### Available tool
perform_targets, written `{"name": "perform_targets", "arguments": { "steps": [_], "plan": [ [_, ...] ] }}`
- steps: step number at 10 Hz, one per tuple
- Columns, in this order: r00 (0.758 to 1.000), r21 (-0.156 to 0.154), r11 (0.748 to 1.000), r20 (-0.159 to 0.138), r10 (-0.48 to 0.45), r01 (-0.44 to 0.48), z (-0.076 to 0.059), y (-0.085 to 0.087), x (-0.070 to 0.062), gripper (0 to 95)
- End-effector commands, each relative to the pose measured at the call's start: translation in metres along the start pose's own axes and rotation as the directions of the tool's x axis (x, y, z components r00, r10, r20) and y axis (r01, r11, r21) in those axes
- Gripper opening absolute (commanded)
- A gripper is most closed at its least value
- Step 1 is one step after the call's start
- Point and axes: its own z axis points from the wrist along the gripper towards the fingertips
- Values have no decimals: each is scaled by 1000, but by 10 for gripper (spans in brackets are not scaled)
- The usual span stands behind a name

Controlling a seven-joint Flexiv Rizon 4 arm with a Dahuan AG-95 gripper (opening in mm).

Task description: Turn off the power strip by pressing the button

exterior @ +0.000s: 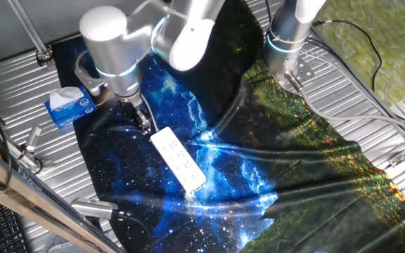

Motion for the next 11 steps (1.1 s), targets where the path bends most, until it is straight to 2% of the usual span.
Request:
{"name": "perform_targets", "arguments": {
  "steps": [1, 4, 5, 6, 8, 11],
  "plan": [
    [1000, -3, 1000, -5, -9, 9, 1, 0, -2, 380],
    [999, -21, 1000, -39, -13, 12, 4, 2, -1, 380],
    [998, -23, 1000, -58, 4, -6, 5, 6, 0, 380],
    [998, -23, 1000, -65, 14, -16, 6, 12, 3, 380],
    [997, -21, 999, -70, 24, -25, 9, 20, 8, 380],
    [997, -24, 999, -71, 32, -34, 12, 22, 19, 380]
  ]
}}
